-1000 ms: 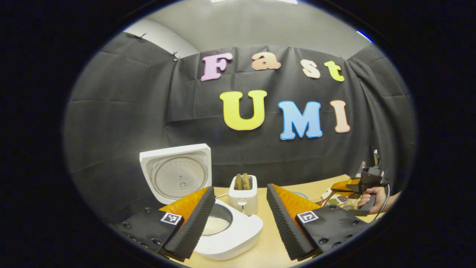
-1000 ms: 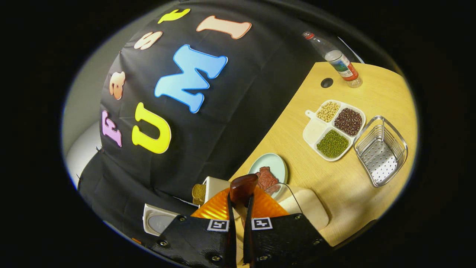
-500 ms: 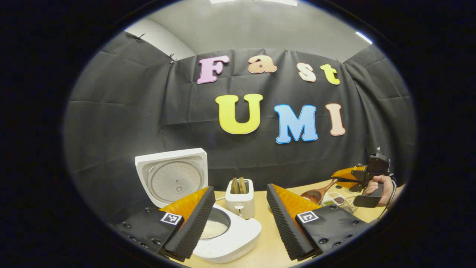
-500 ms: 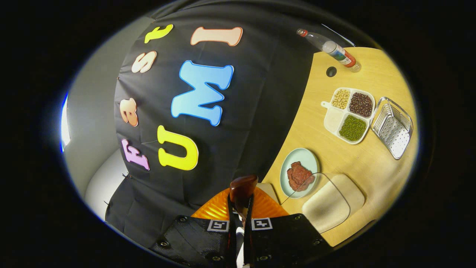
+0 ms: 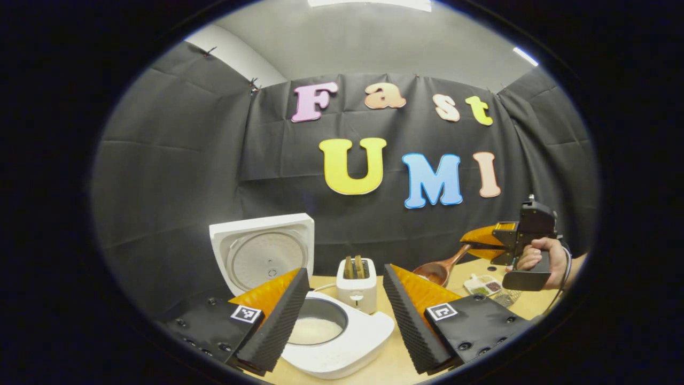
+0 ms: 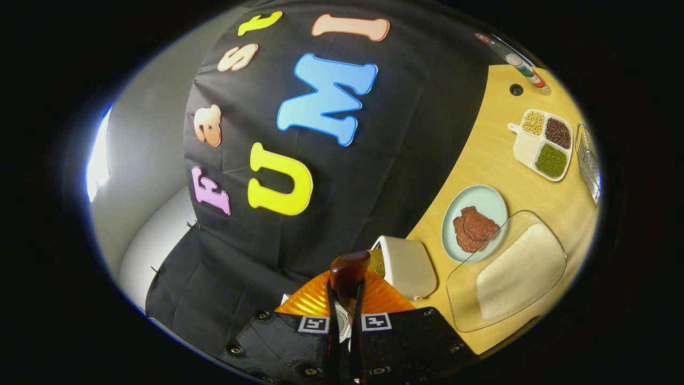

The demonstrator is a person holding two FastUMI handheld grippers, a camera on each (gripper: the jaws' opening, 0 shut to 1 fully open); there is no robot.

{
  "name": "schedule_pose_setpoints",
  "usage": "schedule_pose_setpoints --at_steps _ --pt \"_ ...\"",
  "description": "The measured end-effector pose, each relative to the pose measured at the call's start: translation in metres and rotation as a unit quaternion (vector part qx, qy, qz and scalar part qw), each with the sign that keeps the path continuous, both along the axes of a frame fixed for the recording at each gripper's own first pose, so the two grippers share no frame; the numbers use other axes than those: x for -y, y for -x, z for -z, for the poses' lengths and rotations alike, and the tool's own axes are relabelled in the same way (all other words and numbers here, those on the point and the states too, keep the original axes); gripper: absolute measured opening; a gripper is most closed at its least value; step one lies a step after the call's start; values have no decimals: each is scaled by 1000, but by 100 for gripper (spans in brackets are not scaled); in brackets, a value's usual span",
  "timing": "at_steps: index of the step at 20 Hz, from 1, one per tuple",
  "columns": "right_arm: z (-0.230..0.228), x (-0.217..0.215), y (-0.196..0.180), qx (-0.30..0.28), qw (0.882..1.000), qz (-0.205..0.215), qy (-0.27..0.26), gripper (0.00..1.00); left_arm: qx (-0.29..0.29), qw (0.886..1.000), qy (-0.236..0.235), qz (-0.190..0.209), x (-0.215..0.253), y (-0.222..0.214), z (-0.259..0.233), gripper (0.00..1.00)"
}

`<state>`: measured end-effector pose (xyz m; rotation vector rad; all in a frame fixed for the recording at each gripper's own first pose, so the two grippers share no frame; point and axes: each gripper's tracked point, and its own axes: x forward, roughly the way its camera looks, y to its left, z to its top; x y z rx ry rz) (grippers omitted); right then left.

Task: Close the left gripper, press the button to open the rice cooker; take a wooden spoon from the chopstick holder with the right hand, scoop a spoonful of rice and pour it into the rice cooker, then put the wooden spoon back into the chopstick holder.

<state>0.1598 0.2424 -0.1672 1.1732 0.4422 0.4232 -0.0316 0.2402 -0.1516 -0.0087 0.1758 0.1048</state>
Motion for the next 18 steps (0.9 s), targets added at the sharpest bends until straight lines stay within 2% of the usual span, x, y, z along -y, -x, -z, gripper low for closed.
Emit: schedule_pose_setpoints --at_steps 8,11,15,18 --pt "0 -99 -3 12 998 -68 4 7 -5 1000 -1 -26 -48 19 10 99" --pt "7 -128 -8 13 996 -88 9 7 -10 999 4 -36 -60 23 15 94" --pt "8 -160 -11 21 993 -113 32 7 -11 999 5 -51 -70 27 19 94" --pt "19 -186 -13 34 987 -142 72 7 -18 998 7 -63 -77 35 25 94"
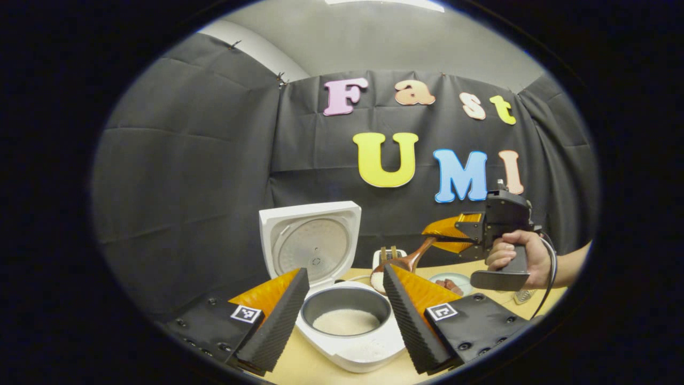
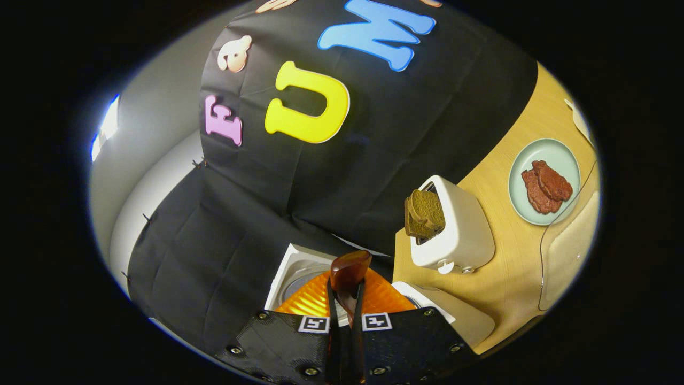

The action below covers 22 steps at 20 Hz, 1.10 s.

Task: Close the left gripper, press the button to open the rice cooker; take a wooden spoon from the chopstick holder with the right hand, scoop a spoonful of rice and pour it into the rice cooker, then put the wooden spoon back into the chopstick holder.

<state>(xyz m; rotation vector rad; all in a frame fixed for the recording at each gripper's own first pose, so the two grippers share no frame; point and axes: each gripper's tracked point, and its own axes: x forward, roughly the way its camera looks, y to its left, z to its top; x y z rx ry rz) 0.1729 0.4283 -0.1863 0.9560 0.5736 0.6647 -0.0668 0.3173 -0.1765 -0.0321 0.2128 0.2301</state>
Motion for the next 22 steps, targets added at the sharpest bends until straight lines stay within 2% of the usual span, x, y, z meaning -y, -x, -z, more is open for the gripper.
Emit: schedule_pose_setpoints --at_steps 5,7,9,11,14,17,22 --pt "21 -44 -4 31 996 -41 70 7 -4 1000 5 -24 -7 16 4 94" --pt "27 -61 -4 54 991 -56 109 8 -6 999 6 -33 -9 22 7 94" --pt "33 -76 -2 87 981 -73 159 7 -7 999 7 -43 -11 26 8 94" --pt "37 -91 4 133 964 -90 214 7 -7 999 9 -51 -13 25 8 94" --pt "37 -111 12 211 928 -118 284 8 -7 998 14 -65 -14 32 8 94" --pt "35 -127 28 261 901 -151 312 7 -4 997 22 -74 -15 35 6 94" --pt "22 -146 60 364 842 -204 342 8 -8 996 16 -85 -18 69 9 94"
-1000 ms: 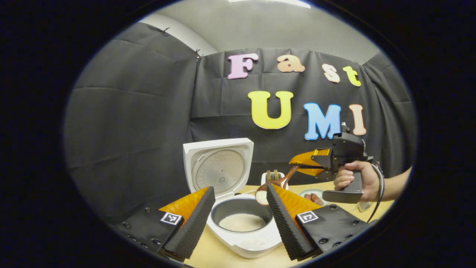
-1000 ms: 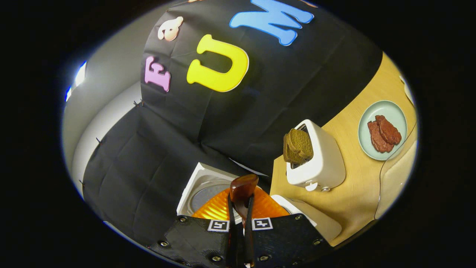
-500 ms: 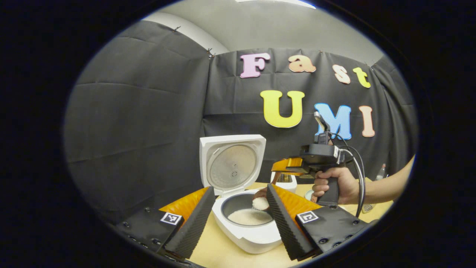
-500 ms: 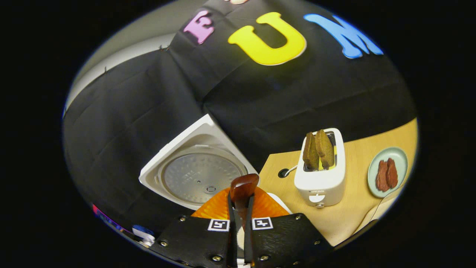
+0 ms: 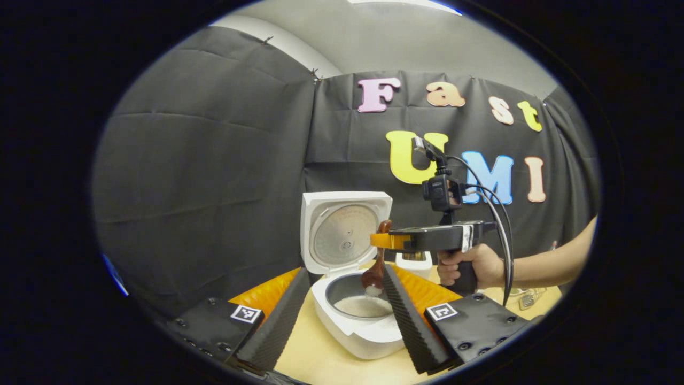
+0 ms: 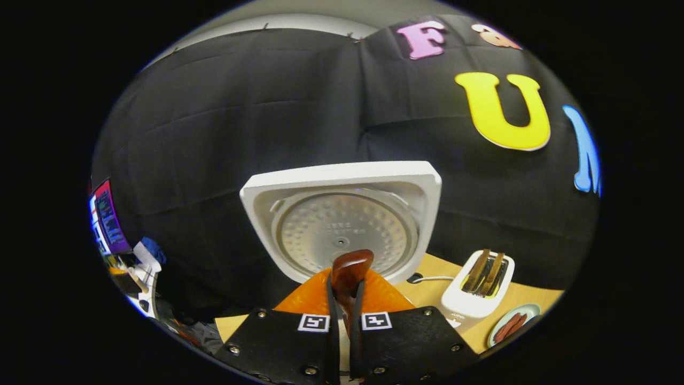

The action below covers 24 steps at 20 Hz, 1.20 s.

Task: Close the left gripper, press the button to open the rice cooker; take a wooden spoon from the chopstick holder with the right hand, scoop a spoonful of rice and pour it into the rice cooker, then put the wooden spoon back into the chopstick holder.

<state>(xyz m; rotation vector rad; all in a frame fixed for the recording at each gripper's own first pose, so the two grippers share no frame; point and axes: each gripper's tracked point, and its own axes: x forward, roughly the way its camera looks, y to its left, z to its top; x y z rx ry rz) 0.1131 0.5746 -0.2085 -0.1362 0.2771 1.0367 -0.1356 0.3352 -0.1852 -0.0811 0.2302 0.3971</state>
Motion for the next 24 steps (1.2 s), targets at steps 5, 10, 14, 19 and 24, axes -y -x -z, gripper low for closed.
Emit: schedule_pose_setpoints --at_steps 5,10,14,19,24 --pt "-16 0 12 88 995 -35 29 8 2 1000 1 -11 -1 4 -1 94" --pt "-43 17 9 27 999 2 -39 8 6 1000 -2 -6 7 3 -12 94" --pt "-76 58 -10 -78 987 54 -134 7 7 1000 1 4 14 -1 -16 96" --pt "-95 124 -30 -167 956 107 -218 8 38 999 8 24 32 -19 -33 97" --pt "-100 196 -41 -180 937 158 -256 7 49 997 22 60 72 -45 -43 97"
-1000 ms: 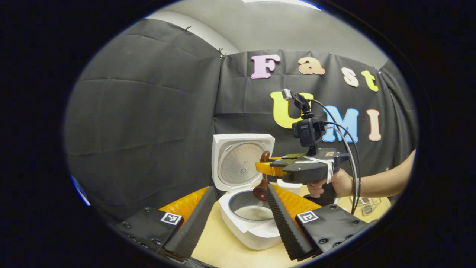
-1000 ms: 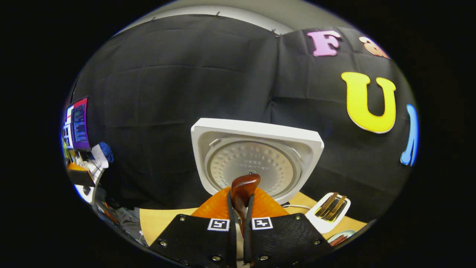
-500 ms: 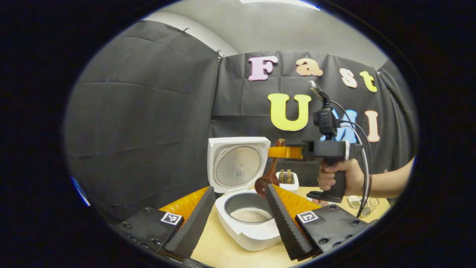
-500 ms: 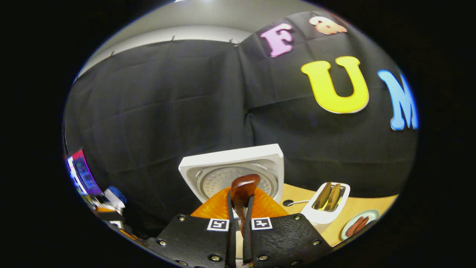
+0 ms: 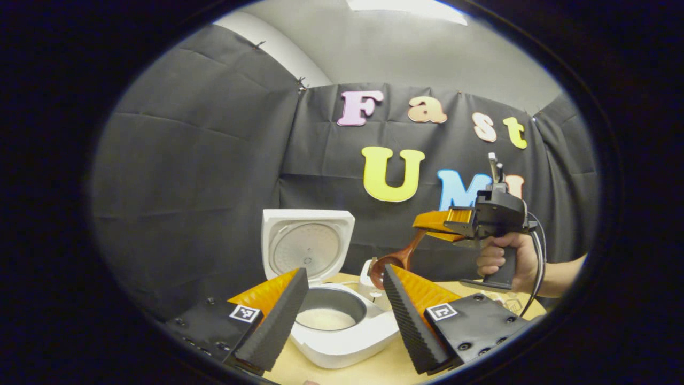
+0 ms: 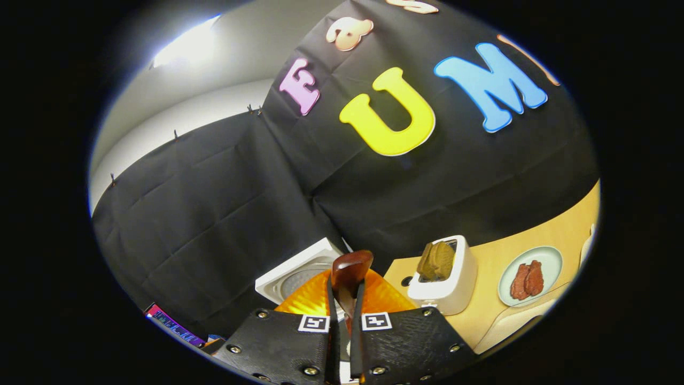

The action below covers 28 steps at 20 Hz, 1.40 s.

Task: Close the left gripper, press the button to open the rice cooker; take a wooden spoon from the chopstick holder with the right hand, scoop a spoonful of rice and pour it into the rice cooker, then put the wooden spoon back into the chopstick holder.

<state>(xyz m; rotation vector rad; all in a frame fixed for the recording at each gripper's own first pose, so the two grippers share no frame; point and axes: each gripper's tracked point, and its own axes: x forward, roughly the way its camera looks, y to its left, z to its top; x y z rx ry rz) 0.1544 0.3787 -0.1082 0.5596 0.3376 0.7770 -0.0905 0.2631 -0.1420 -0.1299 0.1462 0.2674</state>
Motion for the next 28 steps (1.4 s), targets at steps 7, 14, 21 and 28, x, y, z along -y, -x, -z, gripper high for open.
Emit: schedule_pose_setpoints --at_steps 7,14,21,28 --pt "-10 93 5 -15 998 61 -21 7 14 999 -24 44 54 -27 -21 99" --pt "0 198 13 -46 988 136 -52 7 24 995 -27 94 106 -51 -34 99" --pt "35 307 24 -74 971 223 -35 7 28 991 -31 130 149 -69 -37 96" --pt "67 373 35 -94 957 272 -17 7 21 988 -25 150 178 -76 -33 99"
